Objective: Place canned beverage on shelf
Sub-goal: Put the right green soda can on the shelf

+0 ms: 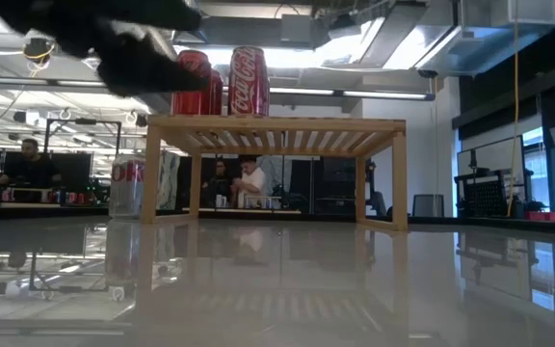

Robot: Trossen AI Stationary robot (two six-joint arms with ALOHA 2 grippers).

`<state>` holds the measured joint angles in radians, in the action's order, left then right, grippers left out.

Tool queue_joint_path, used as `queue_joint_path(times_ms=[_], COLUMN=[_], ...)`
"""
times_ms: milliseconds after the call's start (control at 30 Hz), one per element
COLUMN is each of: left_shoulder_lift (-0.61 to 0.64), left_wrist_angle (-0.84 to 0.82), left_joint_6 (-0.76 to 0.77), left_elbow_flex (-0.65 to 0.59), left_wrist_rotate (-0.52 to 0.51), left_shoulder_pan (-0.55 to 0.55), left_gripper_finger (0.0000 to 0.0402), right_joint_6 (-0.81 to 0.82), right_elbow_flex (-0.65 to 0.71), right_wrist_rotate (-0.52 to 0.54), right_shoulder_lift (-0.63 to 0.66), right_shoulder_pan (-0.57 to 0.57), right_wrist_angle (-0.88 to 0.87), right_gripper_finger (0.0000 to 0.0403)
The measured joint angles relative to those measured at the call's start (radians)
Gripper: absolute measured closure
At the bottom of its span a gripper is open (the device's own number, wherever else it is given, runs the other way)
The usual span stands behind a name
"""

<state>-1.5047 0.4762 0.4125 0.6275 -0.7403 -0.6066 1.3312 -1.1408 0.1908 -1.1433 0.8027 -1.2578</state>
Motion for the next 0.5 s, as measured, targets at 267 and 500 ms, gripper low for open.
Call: queue_joint_path(times_ms=[267, 500], left_shoulder_lift=[-0.131, -0.241], left_wrist_angle=[-0.043, -0.043], left_joint_6=[-0.029, 0.032], left_elbow_flex=[0.166, 0.229], left_wrist_rotate=[0.026, 0.067], left_shoulder_pan=[0.015, 0.015], left_gripper_finger=[0.0007, 0.0007], right_joint_6=[0.261, 0.402], right_elbow_flex=[0.0, 0.0], right_wrist_rotate=[-0.001, -0.052], right_shoulder_lift=[-0.029, -0.08], right_shoulder_pan=[0.211, 0.313], right_wrist_angle=[-0.002, -0.002], right_gripper_finger=[0.0029, 0.0029])
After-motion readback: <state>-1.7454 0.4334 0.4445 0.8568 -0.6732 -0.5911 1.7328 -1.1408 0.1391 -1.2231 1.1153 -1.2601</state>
